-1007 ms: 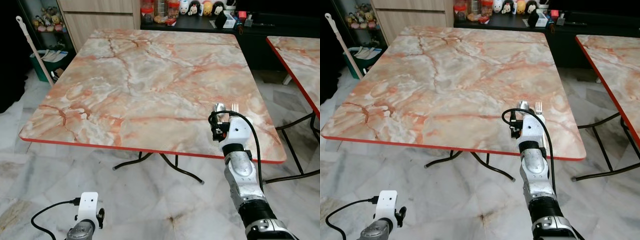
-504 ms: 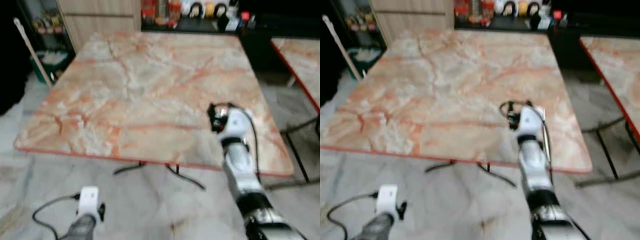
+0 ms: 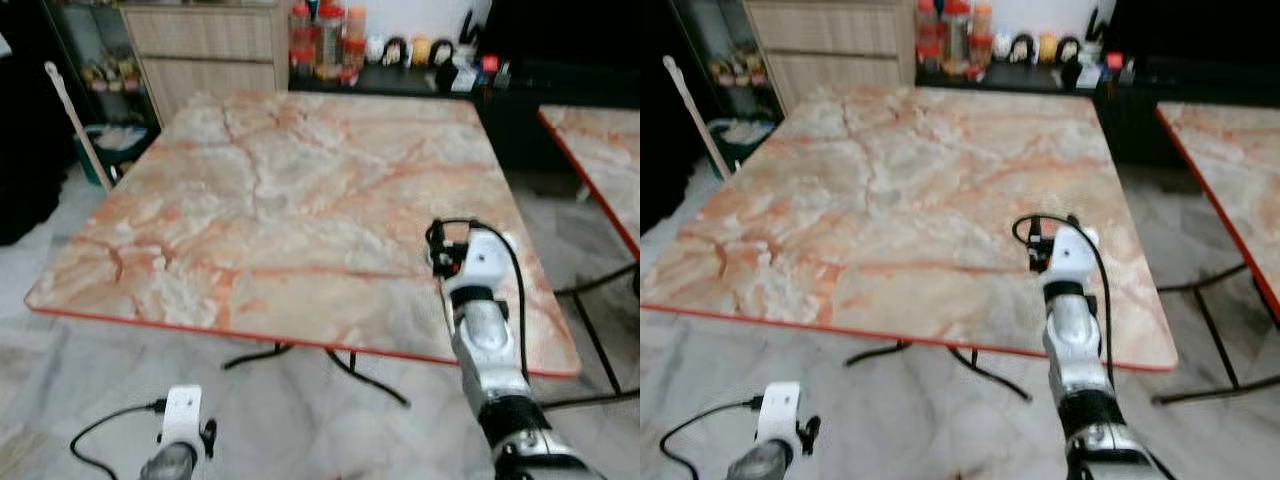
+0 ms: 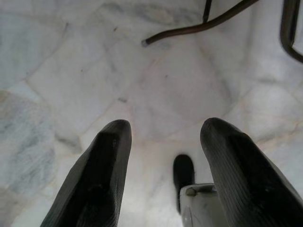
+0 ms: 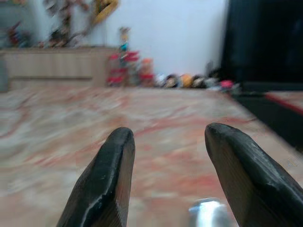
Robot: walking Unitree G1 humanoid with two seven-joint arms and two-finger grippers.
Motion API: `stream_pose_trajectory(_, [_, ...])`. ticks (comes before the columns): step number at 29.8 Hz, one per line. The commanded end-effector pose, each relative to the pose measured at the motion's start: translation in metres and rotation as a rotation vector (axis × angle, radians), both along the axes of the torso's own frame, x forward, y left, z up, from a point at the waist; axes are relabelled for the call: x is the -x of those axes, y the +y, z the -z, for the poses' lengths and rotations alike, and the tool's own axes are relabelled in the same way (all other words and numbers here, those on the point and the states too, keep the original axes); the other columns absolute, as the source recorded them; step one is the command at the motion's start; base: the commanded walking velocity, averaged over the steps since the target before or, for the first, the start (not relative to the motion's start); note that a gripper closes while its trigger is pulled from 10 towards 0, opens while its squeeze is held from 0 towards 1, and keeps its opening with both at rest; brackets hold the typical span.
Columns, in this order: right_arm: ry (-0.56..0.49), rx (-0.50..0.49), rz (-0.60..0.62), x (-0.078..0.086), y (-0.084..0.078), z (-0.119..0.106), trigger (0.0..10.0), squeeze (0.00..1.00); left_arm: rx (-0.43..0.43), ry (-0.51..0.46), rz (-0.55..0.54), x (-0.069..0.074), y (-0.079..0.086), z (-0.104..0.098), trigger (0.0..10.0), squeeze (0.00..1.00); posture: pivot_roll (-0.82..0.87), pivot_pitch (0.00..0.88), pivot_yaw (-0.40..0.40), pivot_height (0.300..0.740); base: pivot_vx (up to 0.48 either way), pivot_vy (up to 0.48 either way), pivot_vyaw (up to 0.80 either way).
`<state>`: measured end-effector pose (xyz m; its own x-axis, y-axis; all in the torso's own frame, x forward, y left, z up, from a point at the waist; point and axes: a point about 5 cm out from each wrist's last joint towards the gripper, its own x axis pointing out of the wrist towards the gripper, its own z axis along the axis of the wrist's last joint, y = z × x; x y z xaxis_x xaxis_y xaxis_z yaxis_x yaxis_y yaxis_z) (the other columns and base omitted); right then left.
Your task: Setting the table
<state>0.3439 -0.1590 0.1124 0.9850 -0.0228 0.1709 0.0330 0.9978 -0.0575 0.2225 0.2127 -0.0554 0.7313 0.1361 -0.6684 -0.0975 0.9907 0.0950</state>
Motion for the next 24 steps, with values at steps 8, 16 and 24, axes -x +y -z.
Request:
stream_pose_trajectory(8, [-0.009,-0.015,0.003,0.008,0.006,0.004,10.0,0.0,0.002,0.01,0.003,0.002,0.001,0.001,10.0,0.0,0.01,0.105,-0.013,0.74,0.293,0.0,0.0])
stream_pose_trajectory(16, [0.014,-0.022,0.014,0.016,0.007,0.013,10.0,0.0,0.004,0.015,0.007,0.003,0.0,0.002,10.0,0.0,0.0,0.11,-0.012,0.74,0.257,0.0,0.0])
stream_pose_trajectory(24, [0.012,-0.023,0.013,0.022,0.009,0.015,10.0,0.0,0.012,0.013,0.007,0.003,0.0,0.002,10.0,0.0,0.01,0.113,-0.014,0.74,0.0,0.0,0.0])
